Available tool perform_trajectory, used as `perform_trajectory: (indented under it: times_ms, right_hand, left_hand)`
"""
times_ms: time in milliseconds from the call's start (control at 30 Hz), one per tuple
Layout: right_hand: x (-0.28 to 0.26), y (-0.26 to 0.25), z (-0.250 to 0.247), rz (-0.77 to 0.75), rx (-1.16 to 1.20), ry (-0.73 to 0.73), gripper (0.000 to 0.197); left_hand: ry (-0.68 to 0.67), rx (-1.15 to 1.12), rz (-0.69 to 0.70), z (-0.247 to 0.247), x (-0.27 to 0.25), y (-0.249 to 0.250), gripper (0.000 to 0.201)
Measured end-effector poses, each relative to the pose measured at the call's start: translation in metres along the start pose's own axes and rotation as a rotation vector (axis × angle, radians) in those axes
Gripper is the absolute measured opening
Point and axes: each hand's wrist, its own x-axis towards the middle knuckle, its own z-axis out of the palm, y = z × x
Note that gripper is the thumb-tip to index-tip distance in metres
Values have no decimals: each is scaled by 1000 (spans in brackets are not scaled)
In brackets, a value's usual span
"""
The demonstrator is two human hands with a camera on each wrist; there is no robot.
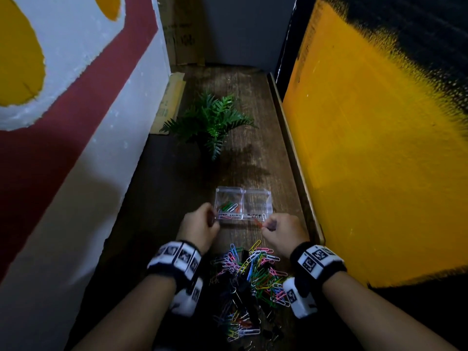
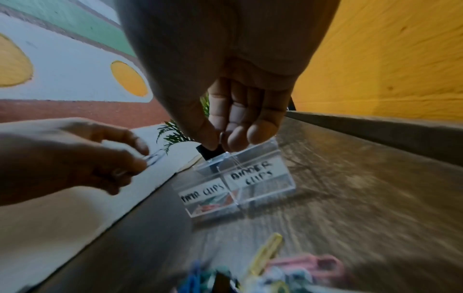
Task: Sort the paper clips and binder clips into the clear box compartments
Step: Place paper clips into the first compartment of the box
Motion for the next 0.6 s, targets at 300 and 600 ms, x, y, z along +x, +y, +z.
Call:
perform_trajectory:
  times_ms: [300,600]
  right_hand:
    - [57,-45,4,99,119,18,11]
    - [91,-58,25,159,142,-23,13]
  left_hand:
    - [-100,162,7,14,76,25,17]
    - [-11,-59,-17,15,35,-5,15]
